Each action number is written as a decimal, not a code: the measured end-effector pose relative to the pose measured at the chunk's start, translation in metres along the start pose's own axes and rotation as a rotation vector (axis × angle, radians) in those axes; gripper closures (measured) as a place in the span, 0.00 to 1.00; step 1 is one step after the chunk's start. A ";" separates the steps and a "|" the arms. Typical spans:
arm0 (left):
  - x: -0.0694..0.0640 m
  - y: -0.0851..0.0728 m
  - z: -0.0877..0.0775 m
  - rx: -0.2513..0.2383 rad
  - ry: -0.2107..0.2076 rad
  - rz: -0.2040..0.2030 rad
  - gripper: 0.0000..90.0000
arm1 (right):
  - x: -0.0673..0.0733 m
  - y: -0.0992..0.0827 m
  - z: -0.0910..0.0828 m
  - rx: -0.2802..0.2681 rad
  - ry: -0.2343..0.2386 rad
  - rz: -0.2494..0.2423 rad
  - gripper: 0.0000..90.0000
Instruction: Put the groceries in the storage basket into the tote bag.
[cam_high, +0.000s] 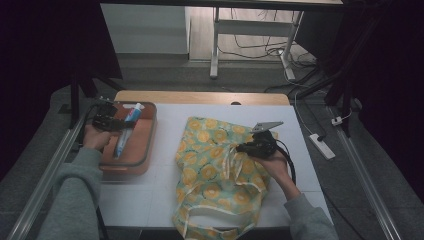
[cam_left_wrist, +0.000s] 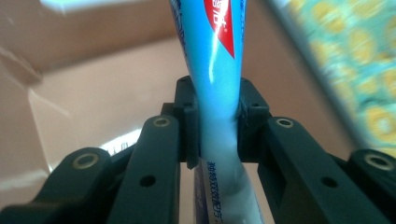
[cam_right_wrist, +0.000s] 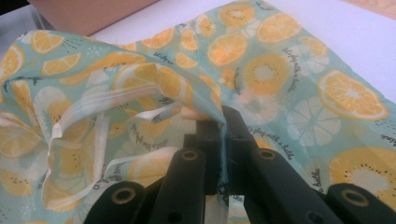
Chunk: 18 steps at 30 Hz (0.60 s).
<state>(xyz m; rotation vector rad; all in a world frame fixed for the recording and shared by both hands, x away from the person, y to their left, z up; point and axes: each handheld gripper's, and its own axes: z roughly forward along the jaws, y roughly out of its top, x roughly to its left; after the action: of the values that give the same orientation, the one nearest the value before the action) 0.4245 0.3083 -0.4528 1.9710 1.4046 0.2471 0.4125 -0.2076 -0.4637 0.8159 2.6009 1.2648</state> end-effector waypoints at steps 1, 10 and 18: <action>-0.003 0.001 -0.006 -0.024 -0.002 0.011 0.82 | 0.000 0.000 -0.001 -0.003 0.000 0.003 0.97; -0.033 0.008 -0.061 -0.259 -0.086 0.097 0.83 | 0.000 0.002 -0.006 -0.027 -0.008 -0.001 0.97; -0.084 0.004 -0.075 -0.365 -0.211 0.210 0.83 | 0.000 0.003 -0.007 -0.033 -0.012 -0.001 0.97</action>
<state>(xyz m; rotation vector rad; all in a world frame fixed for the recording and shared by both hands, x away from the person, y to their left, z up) 0.3546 0.2647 -0.3752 1.7786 0.9441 0.3522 0.4108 -0.2113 -0.4569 0.8140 2.5642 1.2948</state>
